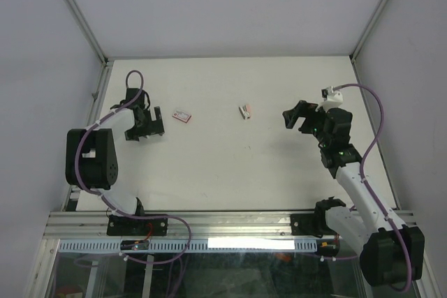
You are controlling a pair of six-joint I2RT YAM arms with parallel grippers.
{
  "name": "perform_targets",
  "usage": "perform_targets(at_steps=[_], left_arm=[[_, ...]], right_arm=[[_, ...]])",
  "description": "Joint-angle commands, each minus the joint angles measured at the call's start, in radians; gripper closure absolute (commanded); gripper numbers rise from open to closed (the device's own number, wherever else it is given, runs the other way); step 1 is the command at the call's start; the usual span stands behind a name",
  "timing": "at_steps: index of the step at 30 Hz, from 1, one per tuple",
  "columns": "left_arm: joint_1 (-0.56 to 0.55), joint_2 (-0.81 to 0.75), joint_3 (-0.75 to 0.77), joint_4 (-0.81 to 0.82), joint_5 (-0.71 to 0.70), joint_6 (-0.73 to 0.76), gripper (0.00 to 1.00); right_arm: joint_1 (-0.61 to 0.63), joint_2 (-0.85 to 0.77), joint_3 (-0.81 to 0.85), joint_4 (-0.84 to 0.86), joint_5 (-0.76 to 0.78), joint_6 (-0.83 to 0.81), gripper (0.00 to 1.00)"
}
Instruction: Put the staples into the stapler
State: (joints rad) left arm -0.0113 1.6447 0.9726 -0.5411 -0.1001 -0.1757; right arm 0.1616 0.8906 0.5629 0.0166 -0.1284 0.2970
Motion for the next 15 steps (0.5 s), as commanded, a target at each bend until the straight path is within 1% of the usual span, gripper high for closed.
perform_targets(at_steps=[1, 9, 12, 15], left_arm=[[0.012, 0.037, 0.067, 0.022, 0.02, -0.027, 0.01], [0.019, 0.131, 0.156, 0.048, 0.054, -0.027, 0.02], [0.018, 0.155, 0.176, 0.043, 0.037, -0.017, 0.08], [0.016, 0.155, 0.168, 0.038, -0.012, -0.018, 0.15]], right_arm=[[0.0, 0.004, 0.02, 0.047, -0.015, -0.012, 0.01], [0.0, 0.013, 0.02, 0.052, -0.017, -0.013, 0.0], [0.0, 0.013, 0.018, 0.053, -0.017, -0.012, 0.0], [0.0, 0.018, 0.016, 0.058, -0.017, -0.011, 0.0]])
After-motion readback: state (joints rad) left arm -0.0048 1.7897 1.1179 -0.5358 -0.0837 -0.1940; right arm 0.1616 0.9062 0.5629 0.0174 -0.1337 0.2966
